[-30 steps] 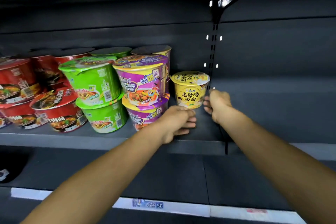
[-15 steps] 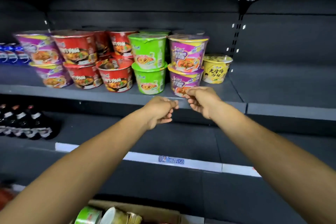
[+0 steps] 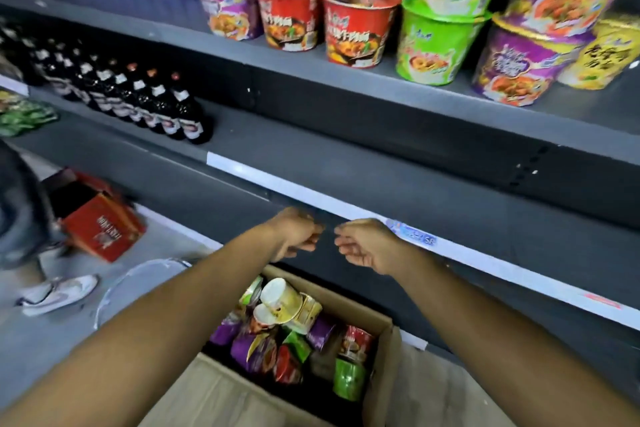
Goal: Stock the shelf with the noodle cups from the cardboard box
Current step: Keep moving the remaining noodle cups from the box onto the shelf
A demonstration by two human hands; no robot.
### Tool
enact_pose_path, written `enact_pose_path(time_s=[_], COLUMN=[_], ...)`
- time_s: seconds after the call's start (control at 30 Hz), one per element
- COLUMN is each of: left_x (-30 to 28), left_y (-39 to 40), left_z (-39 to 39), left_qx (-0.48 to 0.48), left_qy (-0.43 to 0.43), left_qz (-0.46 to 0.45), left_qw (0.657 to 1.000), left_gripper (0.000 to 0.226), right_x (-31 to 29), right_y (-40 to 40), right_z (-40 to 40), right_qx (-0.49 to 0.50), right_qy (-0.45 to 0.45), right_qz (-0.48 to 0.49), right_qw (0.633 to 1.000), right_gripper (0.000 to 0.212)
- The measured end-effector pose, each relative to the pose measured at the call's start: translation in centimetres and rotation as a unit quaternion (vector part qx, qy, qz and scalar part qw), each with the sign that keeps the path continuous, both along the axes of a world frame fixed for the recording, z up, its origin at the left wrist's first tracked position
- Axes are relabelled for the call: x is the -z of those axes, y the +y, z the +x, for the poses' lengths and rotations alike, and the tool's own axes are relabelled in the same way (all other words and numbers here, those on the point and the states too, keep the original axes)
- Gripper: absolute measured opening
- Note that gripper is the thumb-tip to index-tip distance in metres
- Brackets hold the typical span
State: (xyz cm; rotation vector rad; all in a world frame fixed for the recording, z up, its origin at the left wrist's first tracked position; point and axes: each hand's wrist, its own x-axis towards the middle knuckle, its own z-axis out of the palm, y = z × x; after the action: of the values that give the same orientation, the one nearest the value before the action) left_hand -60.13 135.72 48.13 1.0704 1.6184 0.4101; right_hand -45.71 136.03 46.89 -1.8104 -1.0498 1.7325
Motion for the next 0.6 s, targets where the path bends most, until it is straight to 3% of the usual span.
enact_pose_path(time_s=[0.23,0.33,0.4,0.5,0.53,0.6], left_x=[13.4,20.8,26.3,32.5,35.1,39.3], left_y=[-1.7,-1.9,-1.8,-2.4,-2.7,-3.6], left_z=[-5.5,-6.3,-6.9,-6.9,-6.5,-5.7], left_qx=[-0.09,-0.085,-0.093,-0.086,-0.09,-0.093], left_qy=[0.034,0.078,0.058,0.061,0.066,0.084], left_qz=[-0.115,-0.119,-0.125,-0.142,-0.134,-0.145], left_qw=[0.989,0.986,0.986,0.984,0.985,0.981], left_gripper=[0.007,0.034,0.046,0.008,0.025,0.036], right_x=[13.1,19.6,24.4,32.2,34.5,39.5], right_y=[-0.3,-0.2,-0.3,-0.3,-0.4,-0.7], right_z=[-3.1,-3.3,-3.1,-2.8,-2.7,-2.7], right_qx=[-0.026,-0.027,-0.034,-0.032,-0.037,-0.047], right_qy=[-0.011,-0.018,-0.021,-0.027,-0.038,-0.055], right_qz=[-0.12,-0.152,-0.174,-0.197,-0.201,-0.222], right_qw=[0.992,0.988,0.984,0.98,0.978,0.972], right_gripper=[0.011,0.016,0.015,0.018,0.017,0.011])
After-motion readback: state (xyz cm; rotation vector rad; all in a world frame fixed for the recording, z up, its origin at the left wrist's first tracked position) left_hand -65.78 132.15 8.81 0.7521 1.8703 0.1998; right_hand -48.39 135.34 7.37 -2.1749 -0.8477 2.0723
